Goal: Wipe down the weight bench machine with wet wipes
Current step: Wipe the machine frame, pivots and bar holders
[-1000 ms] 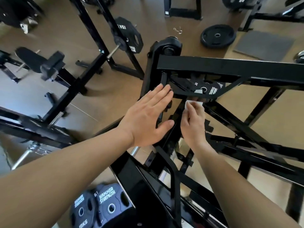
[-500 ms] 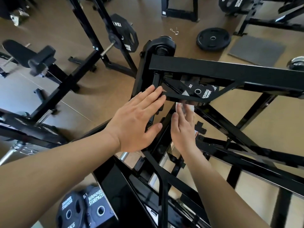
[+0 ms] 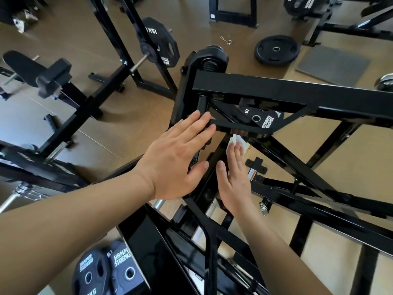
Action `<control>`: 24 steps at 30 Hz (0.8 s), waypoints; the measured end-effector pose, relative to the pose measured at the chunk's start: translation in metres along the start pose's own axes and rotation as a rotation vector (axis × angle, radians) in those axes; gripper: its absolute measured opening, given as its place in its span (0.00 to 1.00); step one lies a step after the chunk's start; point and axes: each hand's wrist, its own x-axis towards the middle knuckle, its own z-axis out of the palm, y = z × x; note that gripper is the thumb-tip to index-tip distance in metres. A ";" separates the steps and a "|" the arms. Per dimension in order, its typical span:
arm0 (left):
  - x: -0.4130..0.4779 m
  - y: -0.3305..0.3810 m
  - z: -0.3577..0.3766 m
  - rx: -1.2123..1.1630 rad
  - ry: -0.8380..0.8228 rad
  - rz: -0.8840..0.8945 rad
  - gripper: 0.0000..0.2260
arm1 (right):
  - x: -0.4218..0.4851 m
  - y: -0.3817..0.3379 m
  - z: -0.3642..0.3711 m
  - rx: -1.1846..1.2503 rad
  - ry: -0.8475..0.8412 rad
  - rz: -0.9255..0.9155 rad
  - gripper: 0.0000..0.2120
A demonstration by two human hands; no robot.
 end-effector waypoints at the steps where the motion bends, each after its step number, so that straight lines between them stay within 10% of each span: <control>1: 0.001 0.000 0.000 0.002 0.001 -0.001 0.32 | 0.010 0.004 -0.006 -0.007 -0.004 0.003 0.31; 15: 0.000 -0.001 0.001 -0.007 0.016 -0.007 0.33 | 0.005 0.003 -0.020 0.417 0.216 0.276 0.20; 24: 0.000 -0.002 0.004 -0.004 0.027 0.001 0.34 | -0.048 0.005 0.035 -0.112 -0.006 -0.175 0.26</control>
